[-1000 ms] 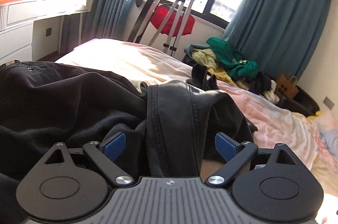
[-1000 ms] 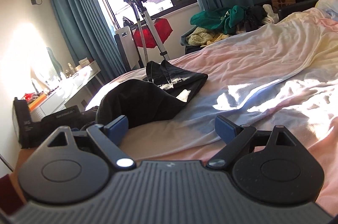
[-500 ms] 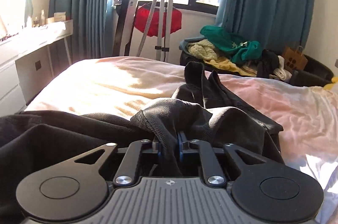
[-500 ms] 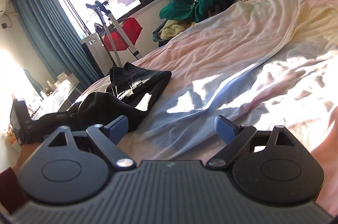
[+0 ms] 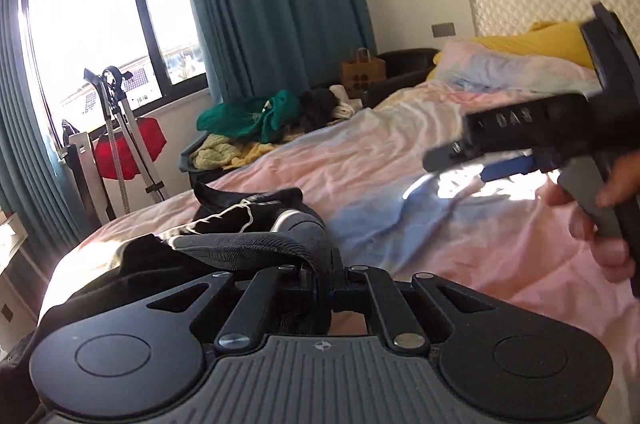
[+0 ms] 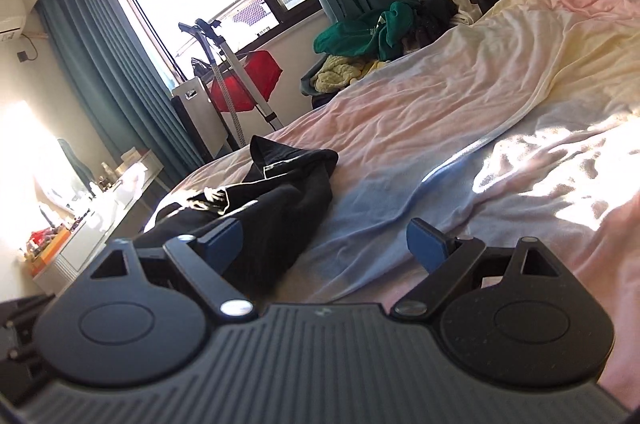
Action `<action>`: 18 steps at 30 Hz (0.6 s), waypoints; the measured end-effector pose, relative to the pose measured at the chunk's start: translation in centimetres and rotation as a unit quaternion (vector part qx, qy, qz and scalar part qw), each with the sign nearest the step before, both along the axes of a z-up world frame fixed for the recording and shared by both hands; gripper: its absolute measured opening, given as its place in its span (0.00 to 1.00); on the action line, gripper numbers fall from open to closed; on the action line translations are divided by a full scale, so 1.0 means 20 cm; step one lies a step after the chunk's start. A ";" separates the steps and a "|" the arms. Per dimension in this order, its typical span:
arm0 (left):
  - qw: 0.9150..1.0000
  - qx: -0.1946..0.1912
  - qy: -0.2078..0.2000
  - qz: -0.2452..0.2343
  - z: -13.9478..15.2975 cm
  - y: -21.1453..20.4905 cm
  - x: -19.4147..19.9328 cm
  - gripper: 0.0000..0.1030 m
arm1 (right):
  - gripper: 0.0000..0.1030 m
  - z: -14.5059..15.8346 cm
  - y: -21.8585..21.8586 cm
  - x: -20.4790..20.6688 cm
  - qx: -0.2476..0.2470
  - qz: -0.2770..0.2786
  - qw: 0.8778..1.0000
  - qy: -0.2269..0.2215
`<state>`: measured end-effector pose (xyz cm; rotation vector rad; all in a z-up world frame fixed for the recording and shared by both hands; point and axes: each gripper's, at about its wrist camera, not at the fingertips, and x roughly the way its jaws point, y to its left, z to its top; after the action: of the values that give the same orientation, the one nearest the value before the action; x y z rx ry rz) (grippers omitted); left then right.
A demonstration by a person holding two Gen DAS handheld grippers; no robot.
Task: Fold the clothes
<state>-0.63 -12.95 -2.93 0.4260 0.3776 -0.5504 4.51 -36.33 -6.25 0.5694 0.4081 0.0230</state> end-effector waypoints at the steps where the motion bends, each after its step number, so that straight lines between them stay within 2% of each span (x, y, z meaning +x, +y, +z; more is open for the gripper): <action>1: 1.000 -0.006 0.014 0.011 -0.07 0.01 -0.04 0.04 | 0.88 0.00 0.00 -0.01 0.003 0.004 1.000 0.000; 3: 0.998 -0.021 0.041 0.035 -0.20 0.05 -0.10 0.04 | 0.88 0.01 0.01 -0.02 0.009 0.011 1.000 0.003; 6: 0.994 -0.051 0.069 0.073 -0.31 0.13 -0.12 0.05 | 0.88 0.01 0.03 -0.02 0.017 0.023 1.000 0.013; 10: 0.992 -0.082 0.076 0.065 -0.26 0.18 -0.10 0.10 | 0.88 0.00 0.07 0.01 0.005 0.029 0.999 0.025; 11: 0.990 -0.098 0.084 0.064 -0.24 0.20 -0.10 0.18 | 0.88 0.00 0.07 0.01 0.002 0.028 0.999 0.029; 14: 0.979 -0.150 0.127 0.059 -0.19 0.27 -0.10 0.65 | 0.88 -0.02 0.07 0.03 -0.003 0.024 0.999 0.041; 18: 0.966 -0.217 0.130 0.053 -0.10 0.37 -0.12 0.74 | 0.88 -0.03 0.04 0.03 0.017 0.024 0.998 0.048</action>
<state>-2.96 -5.59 -5.00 -0.0911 0.5137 -0.5688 5.13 -35.56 -6.88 0.5948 0.5155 0.0497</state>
